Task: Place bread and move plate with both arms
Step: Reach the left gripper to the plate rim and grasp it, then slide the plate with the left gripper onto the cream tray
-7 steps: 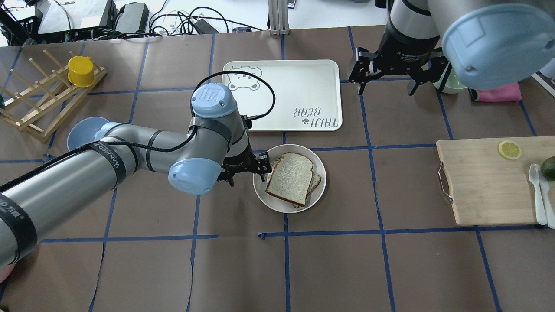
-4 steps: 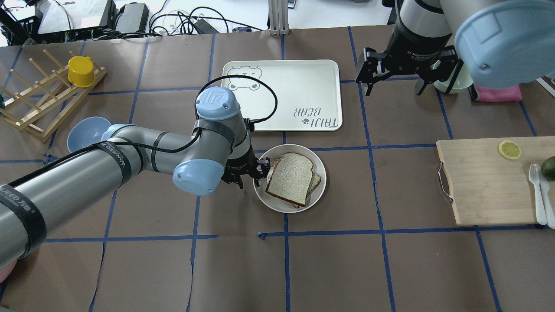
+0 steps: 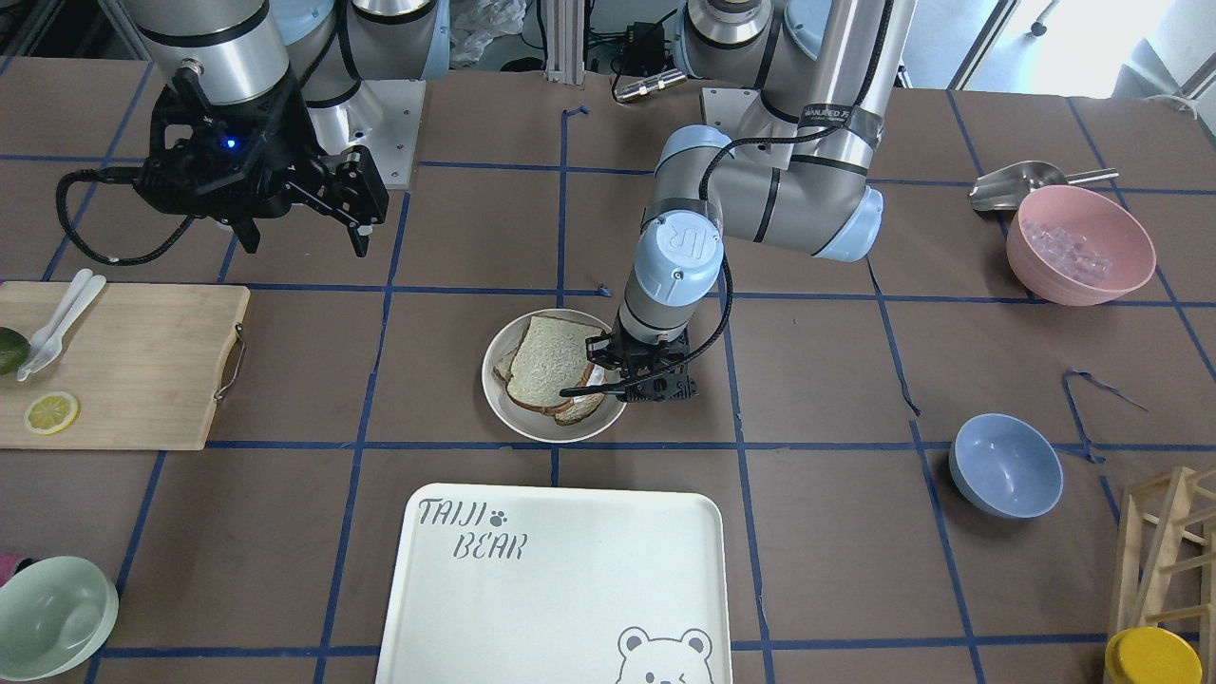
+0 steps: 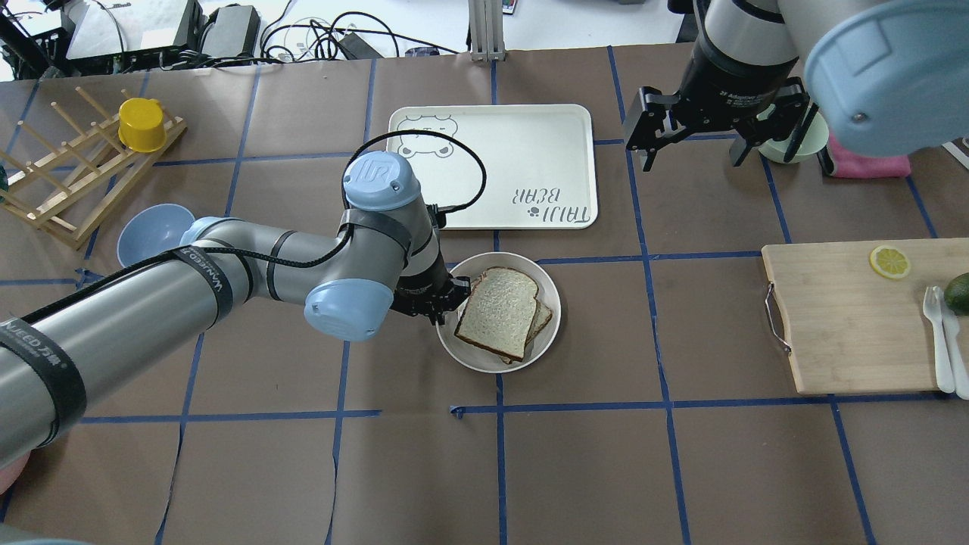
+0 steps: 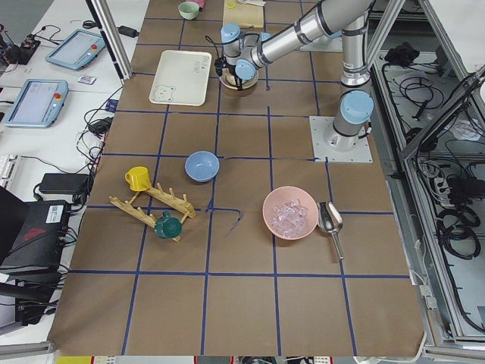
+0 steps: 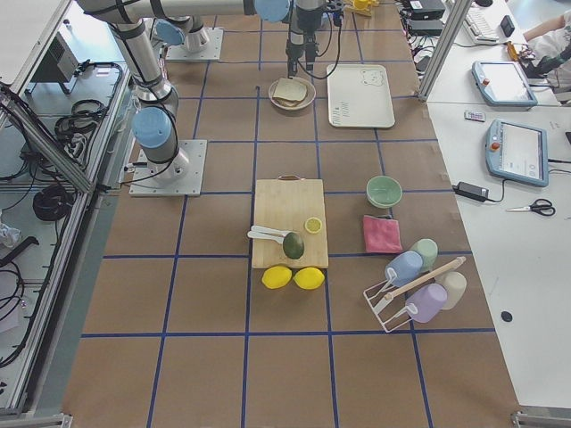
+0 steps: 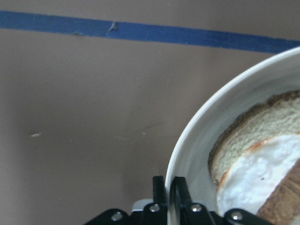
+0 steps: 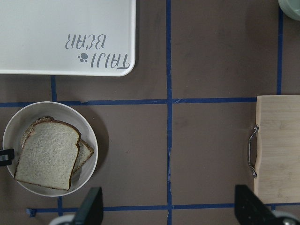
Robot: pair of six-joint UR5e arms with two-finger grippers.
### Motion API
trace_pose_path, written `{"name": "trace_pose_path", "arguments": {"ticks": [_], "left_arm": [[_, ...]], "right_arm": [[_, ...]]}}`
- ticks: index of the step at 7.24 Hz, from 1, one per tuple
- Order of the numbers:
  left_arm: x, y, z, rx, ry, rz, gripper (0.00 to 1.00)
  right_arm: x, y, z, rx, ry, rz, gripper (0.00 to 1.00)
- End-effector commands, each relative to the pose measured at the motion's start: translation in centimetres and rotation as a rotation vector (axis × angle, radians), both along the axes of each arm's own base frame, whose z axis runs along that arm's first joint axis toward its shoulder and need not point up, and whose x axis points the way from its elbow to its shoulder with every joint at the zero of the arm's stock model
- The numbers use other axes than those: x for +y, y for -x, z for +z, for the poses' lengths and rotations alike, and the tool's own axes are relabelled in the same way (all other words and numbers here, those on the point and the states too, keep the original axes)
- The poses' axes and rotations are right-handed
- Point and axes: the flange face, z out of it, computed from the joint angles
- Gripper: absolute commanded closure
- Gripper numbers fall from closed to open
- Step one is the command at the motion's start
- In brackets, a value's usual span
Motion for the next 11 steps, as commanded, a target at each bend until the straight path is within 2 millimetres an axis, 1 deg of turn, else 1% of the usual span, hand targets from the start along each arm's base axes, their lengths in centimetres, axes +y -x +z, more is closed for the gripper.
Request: {"name": "trace_pose_path", "arguments": {"ticks": [1,3,4,6,7,8,9,10,11], "left_arm": [[-0.2,-0.5,1.4,0.009,0.029,-0.011,1.00],[-0.9,-1.2,2.6,0.038,0.056,0.016,1.00],[-1.5,-2.0,3.3,0.117,0.049,0.062,1.00],[-3.0,-3.8,4.8,0.196,0.062,0.128,1.00],[-4.5,-3.6,5.7,0.223,0.080,0.132,1.00],[-6.3,-3.4,7.1,0.241,0.107,0.132,1.00],[-8.3,-3.5,8.1,0.248,0.134,0.134,1.00],[-10.6,-5.2,8.5,0.264,0.155,0.157,1.00],[-12.9,-5.9,8.3,0.278,0.167,0.163,1.00]], "right_arm": [[0.1,0.7,0.0,0.071,-0.004,-0.007,0.00],[0.1,0.7,0.1,0.068,0.002,-0.003,0.00],[0.1,0.6,0.1,0.061,-0.002,-0.001,0.00],[0.7,0.5,-0.1,0.039,-0.042,0.002,0.00],[0.6,1.1,-0.1,0.039,-0.044,-0.011,0.00],[0.5,1.4,-0.1,0.031,-0.046,-0.021,0.00],[0.5,1.4,-0.1,0.031,-0.046,-0.020,0.00],[0.7,1.2,0.0,0.007,-0.046,-0.020,0.00],[1.1,1.1,0.2,0.004,-0.059,-0.022,0.00]]}}
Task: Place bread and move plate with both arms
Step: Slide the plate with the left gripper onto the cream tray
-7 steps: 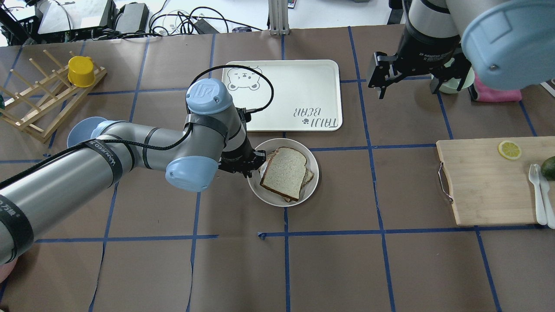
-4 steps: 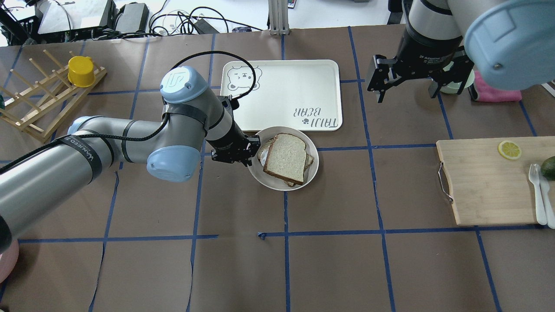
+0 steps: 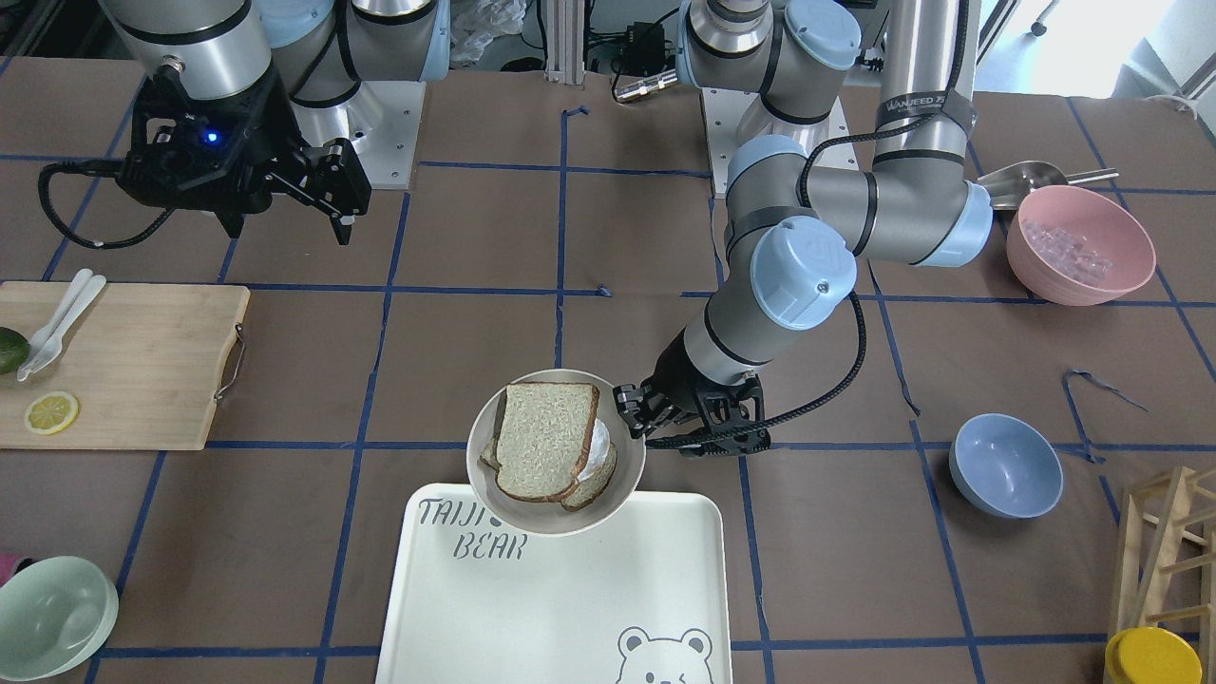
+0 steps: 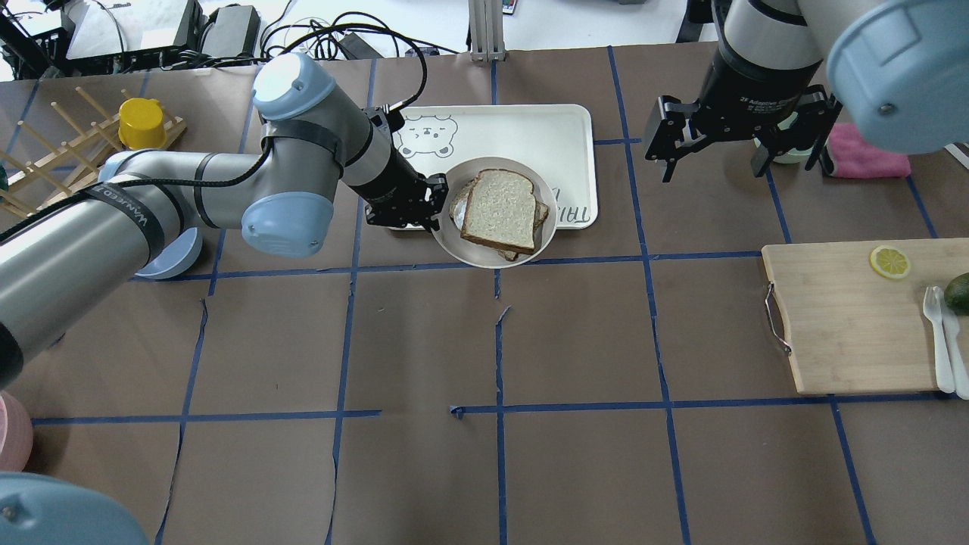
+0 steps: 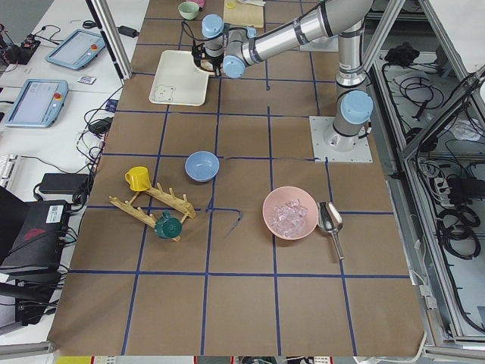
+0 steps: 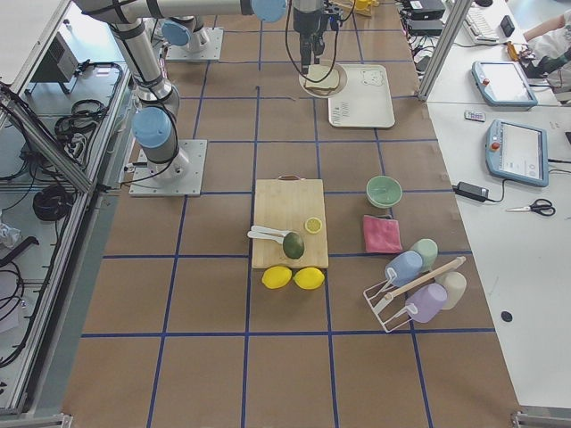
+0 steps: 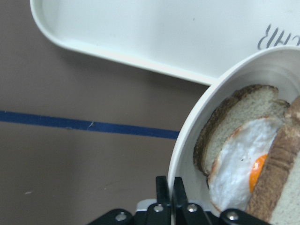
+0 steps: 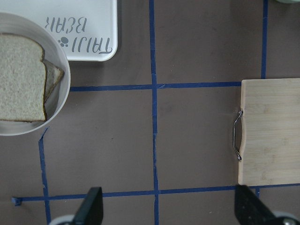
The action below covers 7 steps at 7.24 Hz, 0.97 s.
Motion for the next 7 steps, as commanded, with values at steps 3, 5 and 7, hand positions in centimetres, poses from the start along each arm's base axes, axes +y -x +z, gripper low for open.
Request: {"name": "trace_pose_path", "arguments": {"ticks": [3,5,7], "left_arm": [[-9.5,-0.8,-3.0,0.017,0.029,0.017,1.00],[-11.6,-0.8,-4.8,0.016,0.026,0.022,1.00],[-11.7,-0.8,-6.3,0.014,0.005,0.034,1.00]], "right_arm": [[0.6,-0.1,0.2,-0.016,-0.016,-0.002,0.00],[0.6,-0.1,0.1,-0.014,-0.020,-0.008,0.00],[0.5,0.1,0.1,-0.012,-0.015,-0.007,0.00]]}}
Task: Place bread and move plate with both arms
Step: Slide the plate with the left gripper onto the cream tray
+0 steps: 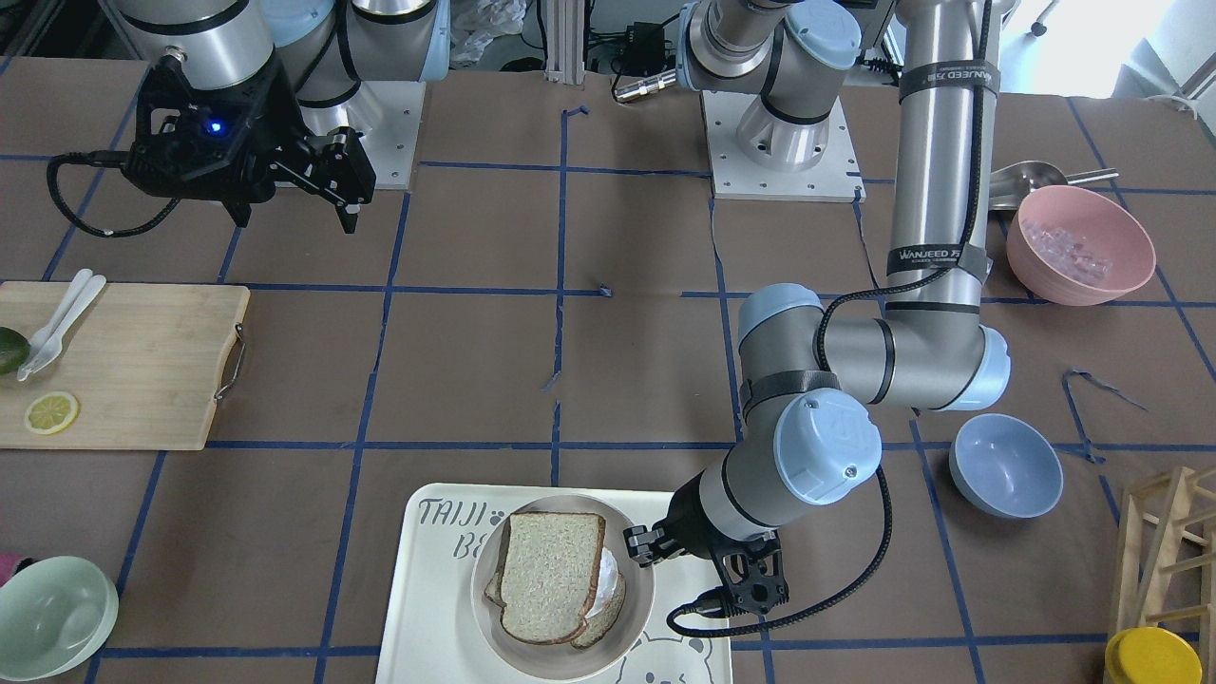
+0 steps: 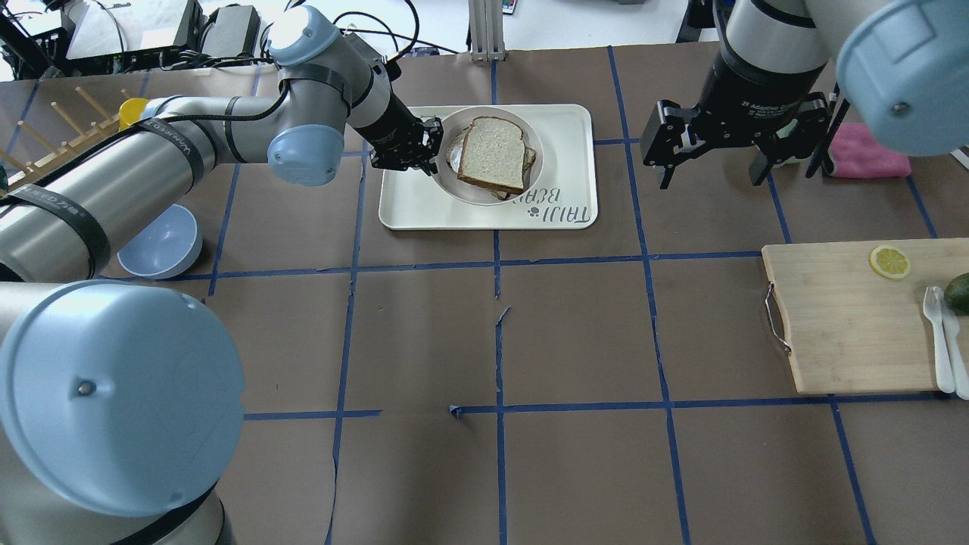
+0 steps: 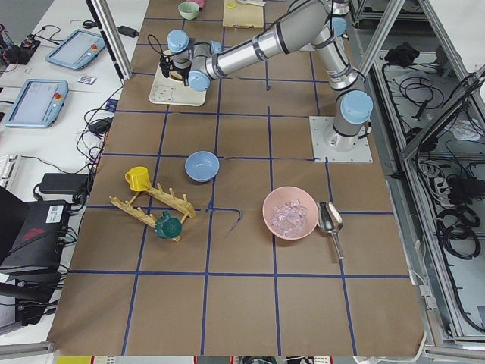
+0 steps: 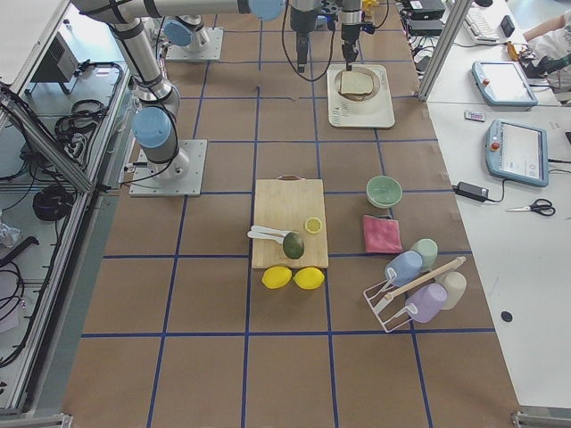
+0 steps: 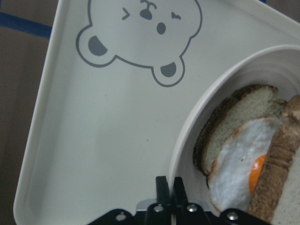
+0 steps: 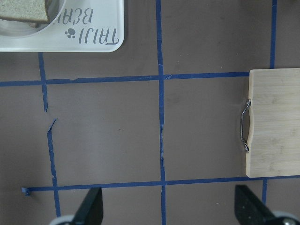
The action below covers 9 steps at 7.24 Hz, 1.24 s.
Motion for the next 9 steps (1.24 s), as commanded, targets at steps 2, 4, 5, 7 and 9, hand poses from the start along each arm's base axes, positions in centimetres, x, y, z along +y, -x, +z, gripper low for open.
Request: {"name": "trace_pose_path", "arguments": {"ticks": [2,4,5,7,9], "left_arm": [[-0.1,-0.1,-1.1,-0.006,-0.014,0.004,0.36],[0.5,-0.3,1.2,-0.033,0.008,-0.005,0.00],[1.2,-0.7,3.4,-0.089,0.004,-0.003,0.00],[4.8,-1.0,10.5,-0.119,-0.061,-0.030,0.00],[10.3,-1.9,19.0,-0.170,-0.090,-0.093,0.00]], "right_arm": [[0.0,0.1,-0.2,0.004,-0.004,-0.003,0.00],[0.1,0.0,-0.3,0.004,-0.007,-0.005,0.00],[0.1,0.0,-0.3,0.004,-0.008,-0.005,0.00],[0.1,0.1,-0.3,0.004,-0.007,-0.006,0.00],[0.1,0.1,-0.3,0.004,-0.007,-0.006,0.00]]}}
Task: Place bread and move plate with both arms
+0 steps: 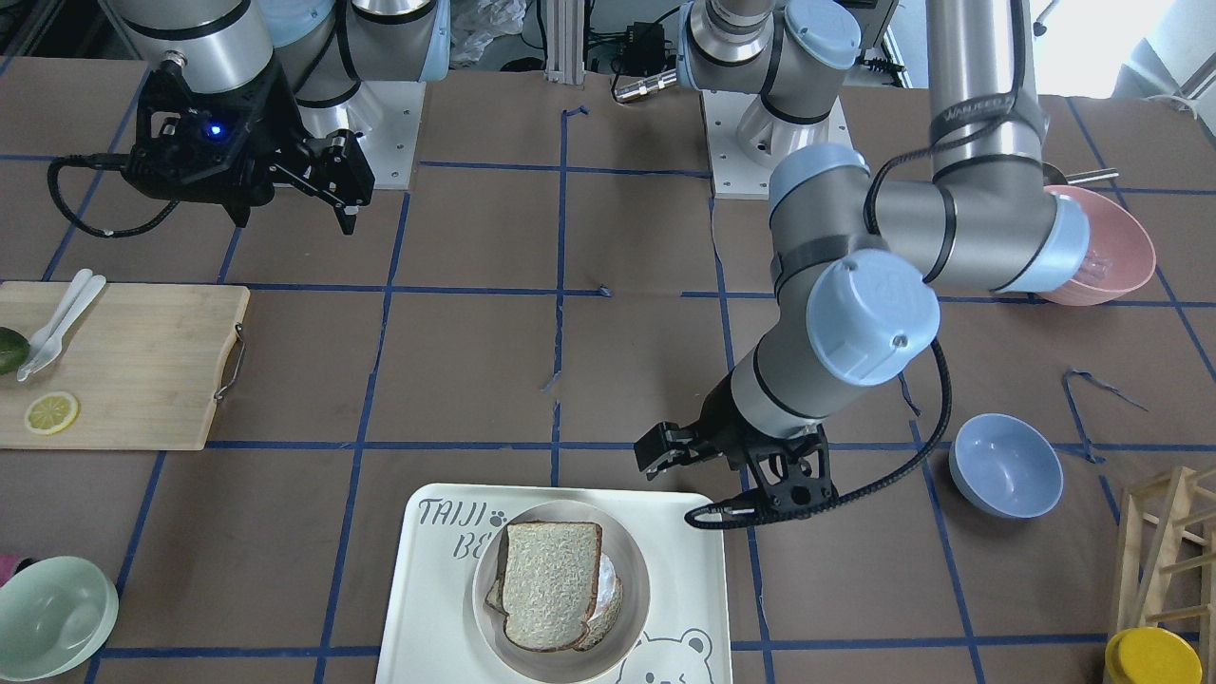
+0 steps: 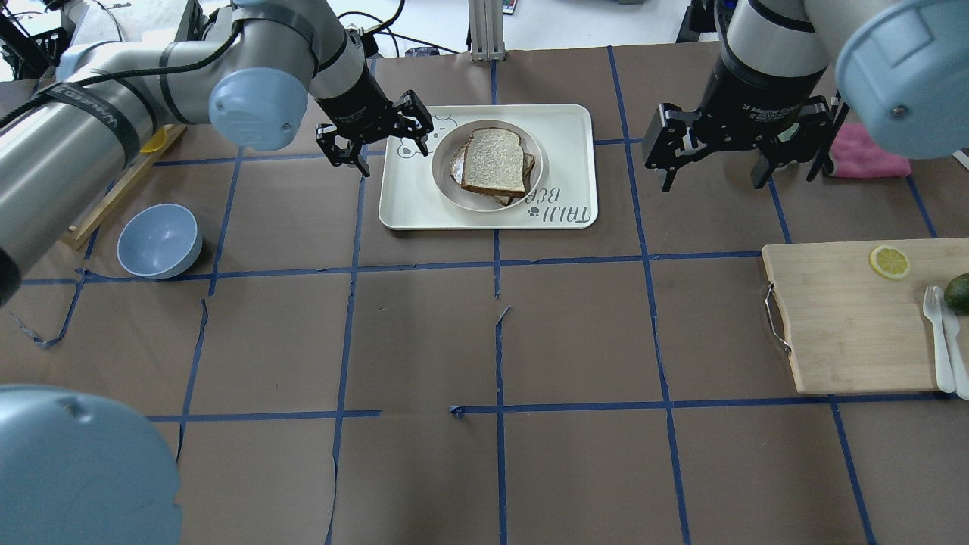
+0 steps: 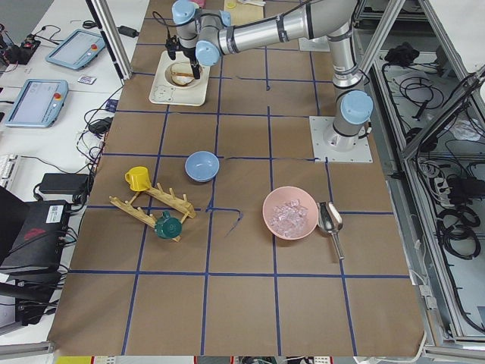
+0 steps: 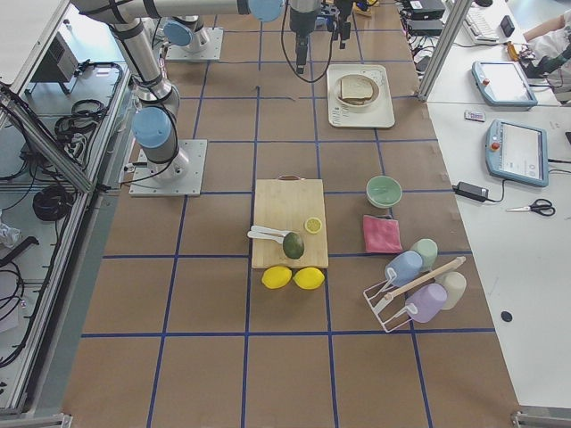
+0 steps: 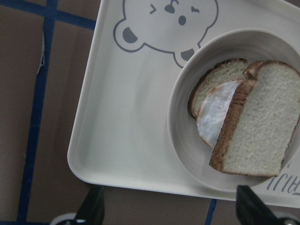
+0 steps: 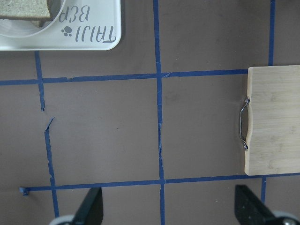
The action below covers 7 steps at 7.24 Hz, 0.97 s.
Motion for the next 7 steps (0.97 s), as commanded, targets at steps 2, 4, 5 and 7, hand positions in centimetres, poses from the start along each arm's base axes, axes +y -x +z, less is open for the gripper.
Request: {"name": "trace_pose_path", "arguments": {"ticks": [2,4,5,7], "left_arm": [[9.6,-0.8,12.2,-0.025,-0.043,-0.029,0.00],[13.8,-2.0,14.5,-0.107,-0.044,-0.034,0.00],[15.5,-2.2,13.4,-0.119,-0.055,-0.044,0.00],[17.9,-2.9,13.7,-0.140,-0.036,-0.094,0.00]], "right_arm": [[0.1,0.0,0.1,-0.002,0.000,0.001,0.00],[0.1,-0.1,0.1,-0.006,0.001,0.006,0.00],[0.0,-0.1,0.1,-0.006,0.003,0.006,0.00],[0.0,-0.1,0.1,-0.006,0.004,0.011,0.00]]}}
